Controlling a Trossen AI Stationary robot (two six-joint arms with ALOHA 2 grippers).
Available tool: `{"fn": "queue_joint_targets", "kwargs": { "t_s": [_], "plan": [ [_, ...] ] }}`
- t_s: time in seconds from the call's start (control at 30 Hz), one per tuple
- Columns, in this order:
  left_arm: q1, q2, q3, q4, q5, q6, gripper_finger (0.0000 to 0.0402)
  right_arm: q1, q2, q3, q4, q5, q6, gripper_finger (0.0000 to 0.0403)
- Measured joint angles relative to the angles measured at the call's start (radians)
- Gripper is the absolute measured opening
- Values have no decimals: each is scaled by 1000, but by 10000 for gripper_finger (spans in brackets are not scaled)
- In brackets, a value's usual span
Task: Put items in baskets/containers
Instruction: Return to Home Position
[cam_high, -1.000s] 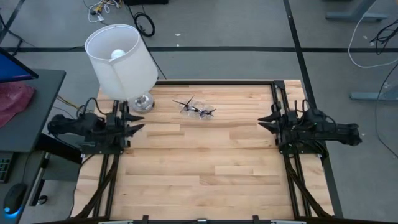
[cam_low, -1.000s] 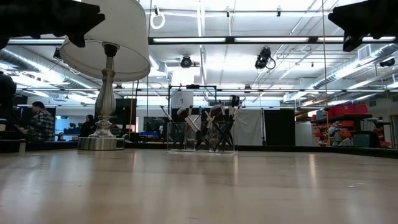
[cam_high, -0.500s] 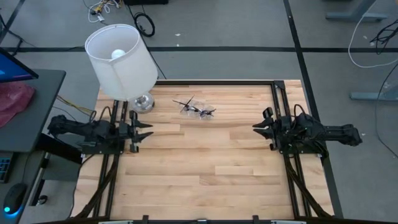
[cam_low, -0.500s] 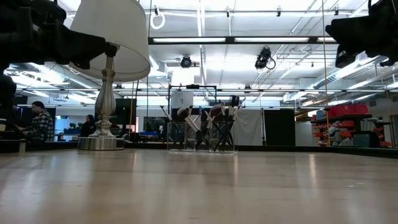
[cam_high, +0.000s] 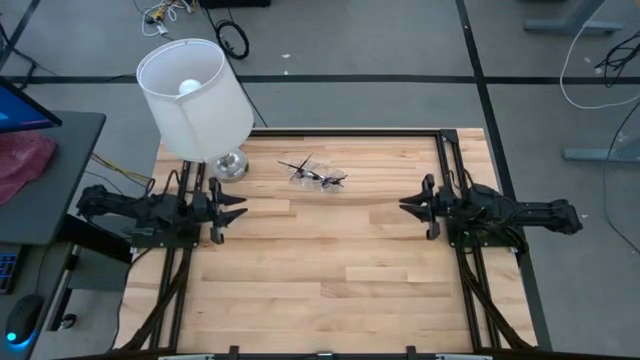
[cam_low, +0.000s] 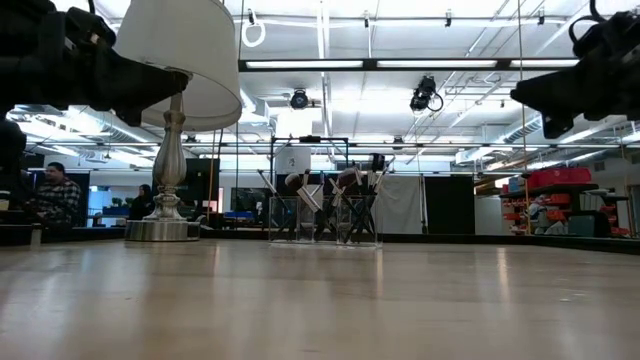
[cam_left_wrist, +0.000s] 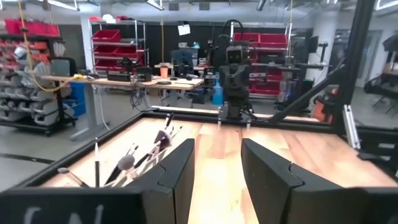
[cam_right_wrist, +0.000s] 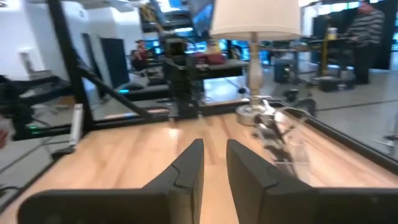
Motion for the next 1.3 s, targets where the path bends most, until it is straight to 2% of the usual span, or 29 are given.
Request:
{"fn": "queue_joint_targets", "kwargs": {
  "t_s": [0.1, 0.4, 1.3],
  "plan": [
    [0, 0, 0, 0, 0, -33, 135, 0, 0, 0, -16, 25, -16, 73],
    [0, 0, 0, 0, 0, -33, 135, 0, 0, 0, -41, 25, 32, 73],
    [0, 0, -1, 0, 0, -33, 135, 0, 0, 0, -41, 26, 22, 73]
  ]
}}
